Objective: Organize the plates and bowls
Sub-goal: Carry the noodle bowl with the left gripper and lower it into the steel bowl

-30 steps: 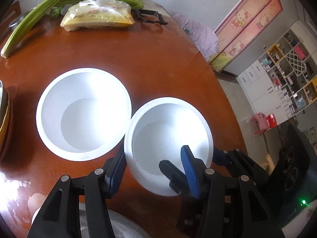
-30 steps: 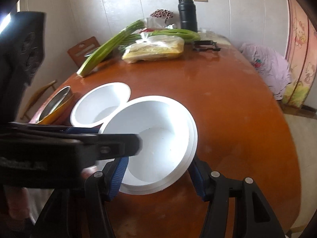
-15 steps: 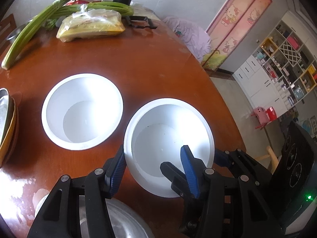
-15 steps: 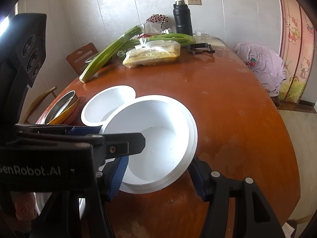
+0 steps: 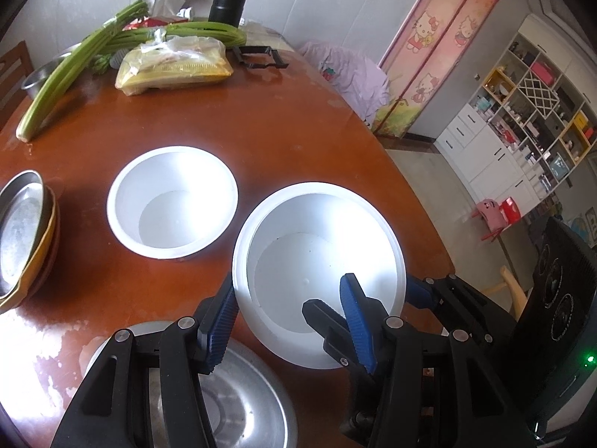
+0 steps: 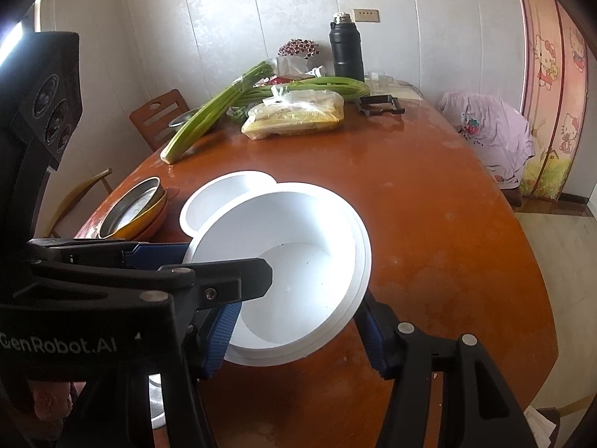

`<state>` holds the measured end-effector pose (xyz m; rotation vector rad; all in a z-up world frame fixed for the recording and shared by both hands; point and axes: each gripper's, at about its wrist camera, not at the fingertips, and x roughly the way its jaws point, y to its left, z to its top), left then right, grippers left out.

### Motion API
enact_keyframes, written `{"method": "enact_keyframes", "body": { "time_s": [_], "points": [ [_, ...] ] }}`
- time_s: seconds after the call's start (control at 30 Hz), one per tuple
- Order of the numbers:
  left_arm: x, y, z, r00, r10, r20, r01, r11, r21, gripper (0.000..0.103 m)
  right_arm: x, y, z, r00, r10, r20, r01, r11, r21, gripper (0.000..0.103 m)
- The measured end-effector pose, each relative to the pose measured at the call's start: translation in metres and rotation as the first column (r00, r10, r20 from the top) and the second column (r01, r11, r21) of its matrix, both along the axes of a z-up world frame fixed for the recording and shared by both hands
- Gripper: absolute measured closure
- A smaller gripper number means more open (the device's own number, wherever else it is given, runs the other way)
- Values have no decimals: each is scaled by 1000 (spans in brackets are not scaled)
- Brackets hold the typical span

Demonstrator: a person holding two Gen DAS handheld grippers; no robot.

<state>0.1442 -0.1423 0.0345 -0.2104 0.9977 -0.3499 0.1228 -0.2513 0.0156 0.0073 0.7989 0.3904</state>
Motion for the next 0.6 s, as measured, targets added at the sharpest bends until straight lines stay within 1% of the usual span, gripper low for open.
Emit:
{"method": "enact_keyframes", "body": {
  "time_s": [0.37,0.6],
  "points": [
    [-19,17,17,999,10,40,-10,1000,-14,48,-16,14,18,999,16,39,-16,1000,-4,43],
    [-31,34,22,999,30,46,-29,999,-15,48,-28,29,26,998,44,46,-43,999,-4,43]
  ]
}}
